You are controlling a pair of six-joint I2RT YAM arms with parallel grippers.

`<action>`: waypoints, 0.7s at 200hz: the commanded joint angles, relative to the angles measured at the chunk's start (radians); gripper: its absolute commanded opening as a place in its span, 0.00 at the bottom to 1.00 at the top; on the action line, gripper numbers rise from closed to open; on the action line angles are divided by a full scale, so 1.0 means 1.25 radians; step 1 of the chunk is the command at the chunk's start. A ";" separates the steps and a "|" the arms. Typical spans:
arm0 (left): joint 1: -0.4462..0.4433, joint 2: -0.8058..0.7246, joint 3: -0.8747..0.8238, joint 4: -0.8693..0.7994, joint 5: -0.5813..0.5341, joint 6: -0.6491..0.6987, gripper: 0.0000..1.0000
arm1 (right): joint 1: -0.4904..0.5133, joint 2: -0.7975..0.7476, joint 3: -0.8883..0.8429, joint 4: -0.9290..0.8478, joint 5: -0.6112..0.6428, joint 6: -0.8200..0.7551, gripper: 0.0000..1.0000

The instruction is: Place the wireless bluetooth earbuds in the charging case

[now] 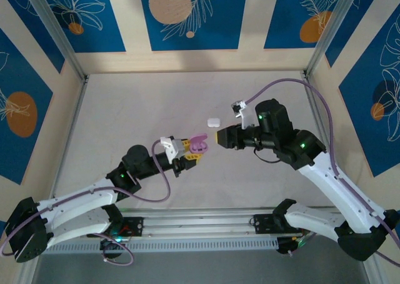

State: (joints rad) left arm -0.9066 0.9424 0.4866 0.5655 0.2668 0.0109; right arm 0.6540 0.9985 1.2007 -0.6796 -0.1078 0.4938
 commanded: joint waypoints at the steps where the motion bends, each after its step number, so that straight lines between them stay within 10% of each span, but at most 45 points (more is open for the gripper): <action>1: -0.009 -0.012 -0.007 0.073 0.061 0.035 0.33 | -0.039 -0.001 -0.020 0.054 -0.132 0.079 0.46; 140: -0.010 0.001 -0.003 0.101 0.073 0.026 0.33 | -0.036 0.109 -0.011 0.112 -0.280 0.194 0.60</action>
State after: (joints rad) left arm -0.9073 0.9455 0.4759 0.6243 0.3405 0.0547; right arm 0.5983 1.1229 1.1664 -0.5018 -0.4076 0.7418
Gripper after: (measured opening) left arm 0.332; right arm 0.601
